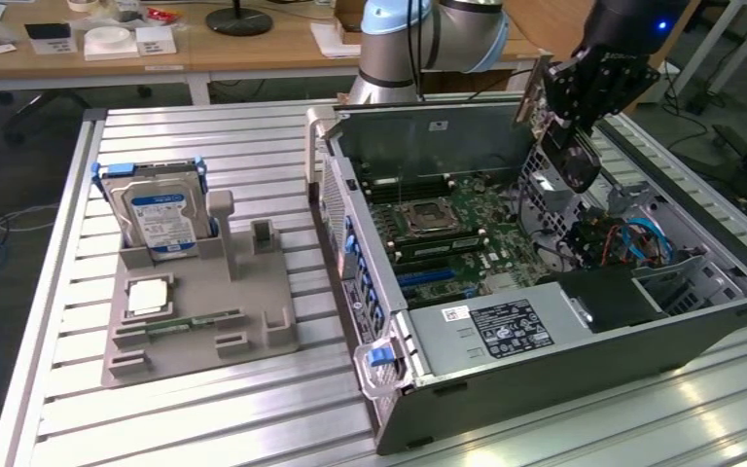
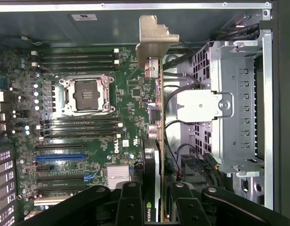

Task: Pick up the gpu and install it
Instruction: 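Pick up the gpu and move the gpu toward the slot, then insert the gpu into the slot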

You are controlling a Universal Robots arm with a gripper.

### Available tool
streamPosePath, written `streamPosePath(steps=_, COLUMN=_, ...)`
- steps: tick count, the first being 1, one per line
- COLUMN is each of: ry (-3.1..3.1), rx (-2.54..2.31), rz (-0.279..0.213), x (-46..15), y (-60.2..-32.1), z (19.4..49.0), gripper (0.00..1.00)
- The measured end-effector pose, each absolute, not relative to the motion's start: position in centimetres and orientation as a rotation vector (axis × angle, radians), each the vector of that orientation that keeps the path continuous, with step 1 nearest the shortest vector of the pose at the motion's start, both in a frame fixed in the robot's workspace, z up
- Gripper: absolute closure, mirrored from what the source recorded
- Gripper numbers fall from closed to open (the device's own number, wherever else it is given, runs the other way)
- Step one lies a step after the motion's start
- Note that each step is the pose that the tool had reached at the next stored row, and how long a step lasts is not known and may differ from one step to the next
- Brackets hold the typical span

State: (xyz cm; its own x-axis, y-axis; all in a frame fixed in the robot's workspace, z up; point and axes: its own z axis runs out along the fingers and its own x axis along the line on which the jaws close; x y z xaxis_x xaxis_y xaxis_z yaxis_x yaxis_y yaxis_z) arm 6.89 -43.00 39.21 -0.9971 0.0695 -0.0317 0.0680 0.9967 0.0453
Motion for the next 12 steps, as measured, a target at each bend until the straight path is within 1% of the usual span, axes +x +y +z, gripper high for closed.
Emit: streamPosePath(steps=12, ry=3.106, rx=0.106, rz=0.069, x=6.89, y=-43.00, z=39.20, gripper=0.73)
